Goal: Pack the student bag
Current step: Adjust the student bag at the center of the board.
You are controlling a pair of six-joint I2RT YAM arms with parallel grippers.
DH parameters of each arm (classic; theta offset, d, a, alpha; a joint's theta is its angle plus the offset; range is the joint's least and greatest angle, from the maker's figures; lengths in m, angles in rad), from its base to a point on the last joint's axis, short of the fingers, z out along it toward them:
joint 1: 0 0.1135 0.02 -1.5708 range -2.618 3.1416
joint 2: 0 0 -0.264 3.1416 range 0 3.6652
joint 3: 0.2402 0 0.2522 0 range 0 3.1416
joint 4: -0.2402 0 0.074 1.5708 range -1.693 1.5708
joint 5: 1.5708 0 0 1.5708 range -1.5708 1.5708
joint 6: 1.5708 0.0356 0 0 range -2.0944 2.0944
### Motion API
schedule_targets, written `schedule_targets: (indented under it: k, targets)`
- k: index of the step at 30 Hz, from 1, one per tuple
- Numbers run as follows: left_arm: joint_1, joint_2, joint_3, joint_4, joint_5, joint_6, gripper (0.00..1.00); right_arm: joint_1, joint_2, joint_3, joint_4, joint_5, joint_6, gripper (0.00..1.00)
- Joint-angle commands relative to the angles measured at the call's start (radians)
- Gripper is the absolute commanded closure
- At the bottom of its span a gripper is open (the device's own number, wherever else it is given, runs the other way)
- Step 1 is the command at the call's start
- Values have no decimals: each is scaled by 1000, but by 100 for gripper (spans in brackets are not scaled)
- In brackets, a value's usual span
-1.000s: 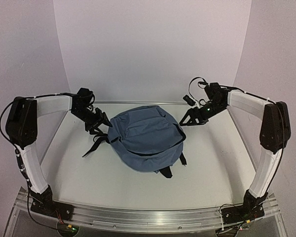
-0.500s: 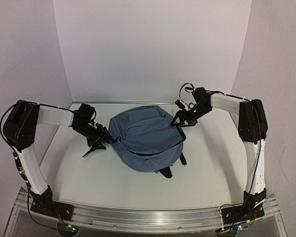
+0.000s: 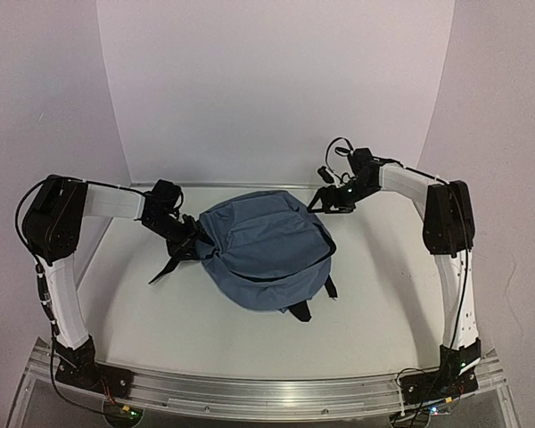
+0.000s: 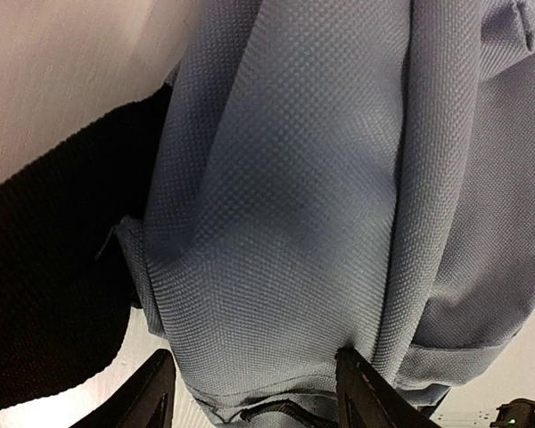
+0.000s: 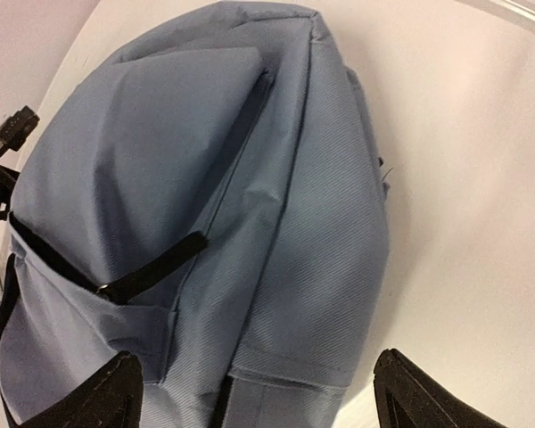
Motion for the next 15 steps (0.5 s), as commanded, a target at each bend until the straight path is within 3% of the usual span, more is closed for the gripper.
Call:
schedule_targets:
  k: [1, 7, 10, 12, 15]
  targets:
    - [7, 12, 39, -6, -21, 18, 37, -3, 67, 41, 9, -2, 6, 11]
    - [6, 95, 99, 36, 19, -7, 42, -1, 107, 33, 20, -58, 36, 13]
    - [5, 133, 139, 42, 46, -4, 52, 6, 119, 25, 25, -91, 51, 21]
    - [4, 141, 163, 38, 56, 4, 68, 7, 112, 20, 26, -121, 56, 37]
    - [3, 136, 213, 13, 53, 27, 88, 8, 70, 11, 26, -143, 59, 74]
